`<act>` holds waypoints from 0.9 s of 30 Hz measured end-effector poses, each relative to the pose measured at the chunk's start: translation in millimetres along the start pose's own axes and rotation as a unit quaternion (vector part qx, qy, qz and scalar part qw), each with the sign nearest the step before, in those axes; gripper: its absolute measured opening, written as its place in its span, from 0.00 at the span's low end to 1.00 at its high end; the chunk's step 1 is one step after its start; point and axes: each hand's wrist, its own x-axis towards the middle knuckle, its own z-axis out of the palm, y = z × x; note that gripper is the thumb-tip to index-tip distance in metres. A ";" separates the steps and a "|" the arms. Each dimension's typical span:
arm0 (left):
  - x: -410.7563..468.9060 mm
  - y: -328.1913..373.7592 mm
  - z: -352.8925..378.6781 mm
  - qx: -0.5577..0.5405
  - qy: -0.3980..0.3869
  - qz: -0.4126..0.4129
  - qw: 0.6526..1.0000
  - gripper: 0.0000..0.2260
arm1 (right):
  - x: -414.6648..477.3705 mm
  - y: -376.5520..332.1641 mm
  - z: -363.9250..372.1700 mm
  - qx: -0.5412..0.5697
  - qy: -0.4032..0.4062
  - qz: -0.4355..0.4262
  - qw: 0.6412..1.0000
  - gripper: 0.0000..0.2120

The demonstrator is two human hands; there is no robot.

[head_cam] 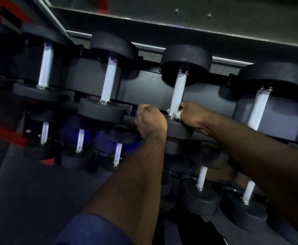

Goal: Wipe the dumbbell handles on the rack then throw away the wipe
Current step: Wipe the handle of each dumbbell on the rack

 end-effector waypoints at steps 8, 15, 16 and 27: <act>2.0 -3.9 1.6 0.001 0.002 0.002 1.000 0.13 | -38.4 -11.3 -26.7 -0.232 0.062 -0.286 0.928 0.12; 5.4 -7.4 5.2 -0.003 0.004 0.025 1.000 0.22 | 13.4 -23.8 -23.0 -0.527 0.000 -0.383 0.759 0.20; 4.2 -7.1 3.9 -0.002 0.003 0.025 1.000 0.23 | 14.3 -31.9 -19.1 -0.562 -0.030 -0.360 0.744 0.19; 2.7 -5.9 5.3 -0.001 0.013 0.030 0.999 0.25 | 2.9 -69.5 -14.0 -0.642 -0.102 -0.295 0.701 0.14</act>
